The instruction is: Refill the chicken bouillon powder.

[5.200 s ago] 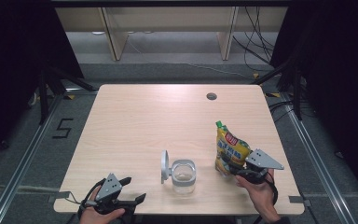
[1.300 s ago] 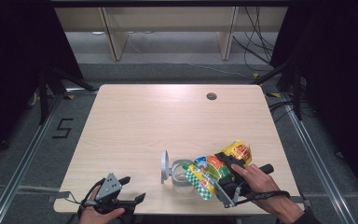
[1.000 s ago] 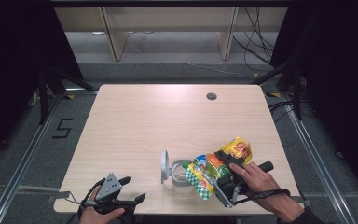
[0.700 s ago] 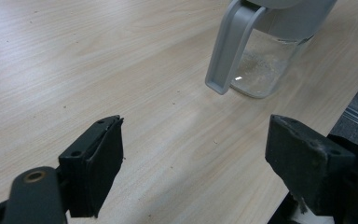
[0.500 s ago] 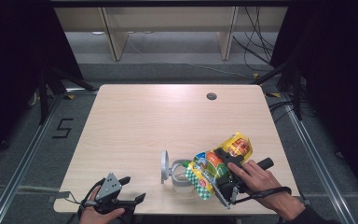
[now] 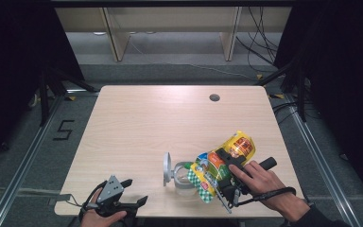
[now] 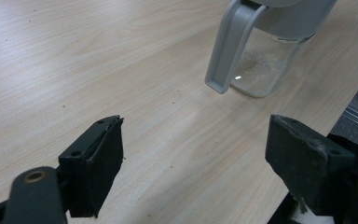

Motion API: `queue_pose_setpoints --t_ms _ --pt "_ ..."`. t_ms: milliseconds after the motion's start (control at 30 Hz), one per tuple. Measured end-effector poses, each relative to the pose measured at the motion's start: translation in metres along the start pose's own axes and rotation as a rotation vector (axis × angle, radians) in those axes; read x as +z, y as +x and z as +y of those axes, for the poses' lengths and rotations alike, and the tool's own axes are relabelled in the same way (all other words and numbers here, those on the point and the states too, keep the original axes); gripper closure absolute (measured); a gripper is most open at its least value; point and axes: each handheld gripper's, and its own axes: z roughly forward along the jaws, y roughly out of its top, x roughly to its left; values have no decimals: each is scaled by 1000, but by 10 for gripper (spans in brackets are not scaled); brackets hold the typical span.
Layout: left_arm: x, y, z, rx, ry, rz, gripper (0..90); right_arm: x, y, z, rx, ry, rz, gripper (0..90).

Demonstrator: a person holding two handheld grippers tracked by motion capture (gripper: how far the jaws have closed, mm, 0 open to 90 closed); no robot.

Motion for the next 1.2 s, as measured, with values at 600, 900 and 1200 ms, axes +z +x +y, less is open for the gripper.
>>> queue_pose_setpoints --t_ms 600,900,1200 --pt "-1 1 0 8 9 3 187 -3 -6 1 -97 6 -30 526" --pt "0 0 0 -2 1 1 187 -5 -9 2 -174 34 -43 526" --pt "-1 1 0 11 13 3 188 -4 -9 4 -230 34 -55 527"
